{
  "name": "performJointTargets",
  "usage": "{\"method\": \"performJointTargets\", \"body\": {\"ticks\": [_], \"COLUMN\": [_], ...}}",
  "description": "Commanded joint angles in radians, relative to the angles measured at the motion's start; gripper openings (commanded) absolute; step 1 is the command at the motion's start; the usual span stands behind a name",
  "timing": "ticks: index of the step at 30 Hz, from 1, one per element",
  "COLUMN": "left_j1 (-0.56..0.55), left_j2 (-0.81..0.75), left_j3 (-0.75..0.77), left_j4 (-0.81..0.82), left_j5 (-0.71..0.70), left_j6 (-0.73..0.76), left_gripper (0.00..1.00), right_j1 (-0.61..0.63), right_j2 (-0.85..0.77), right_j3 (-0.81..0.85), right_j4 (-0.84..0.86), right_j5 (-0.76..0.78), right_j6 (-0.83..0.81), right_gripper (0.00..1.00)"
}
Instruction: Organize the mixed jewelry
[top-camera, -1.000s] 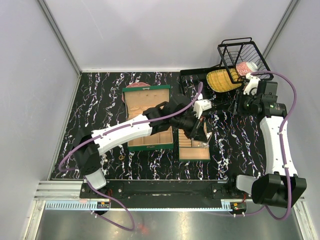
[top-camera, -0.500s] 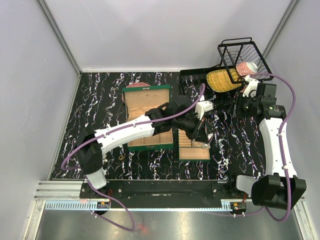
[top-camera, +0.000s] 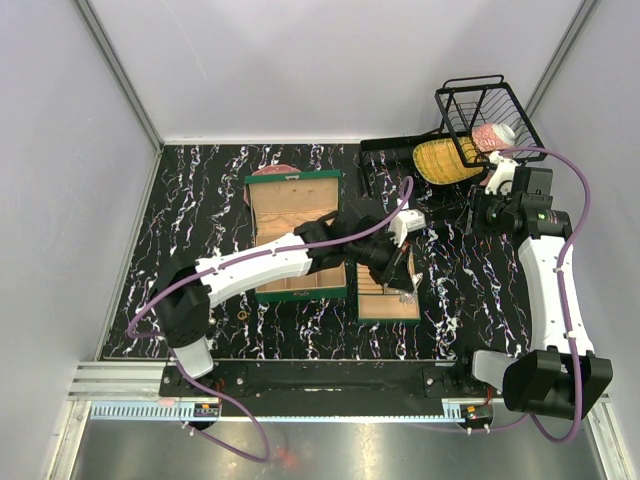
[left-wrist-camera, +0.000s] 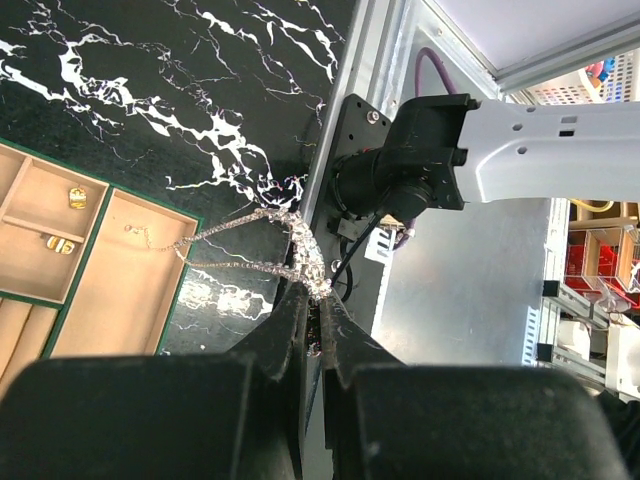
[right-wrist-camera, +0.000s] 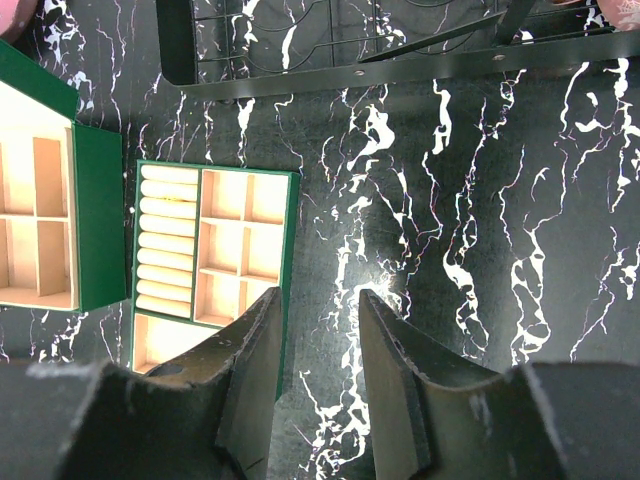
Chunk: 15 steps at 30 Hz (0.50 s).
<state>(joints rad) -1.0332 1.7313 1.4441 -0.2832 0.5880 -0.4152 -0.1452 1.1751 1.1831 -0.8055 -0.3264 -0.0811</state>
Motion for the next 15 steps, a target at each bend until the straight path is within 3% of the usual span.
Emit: {"method": "performJointTargets", "body": {"ticks": [1,15], "left_j1": [-0.007,-0.004], "left_j2": [0.022,0.089], "left_j3": [-0.013,-0.025], "left_j4": [0.065,0.076], "left_j5": [0.004,-0.001], "left_j6": [0.019,0.032], "left_gripper": [0.00,0.00], "right_j1": [-0.010,-0.008], "right_j2": [-0.023,-0.014], "right_j3": [0.003,-0.020], "right_j4": [0.032,0.037], "right_j5": [-0.008,-0.011], "right_j6": [-0.016,-0.025], "right_gripper": [0.43,0.43]}}
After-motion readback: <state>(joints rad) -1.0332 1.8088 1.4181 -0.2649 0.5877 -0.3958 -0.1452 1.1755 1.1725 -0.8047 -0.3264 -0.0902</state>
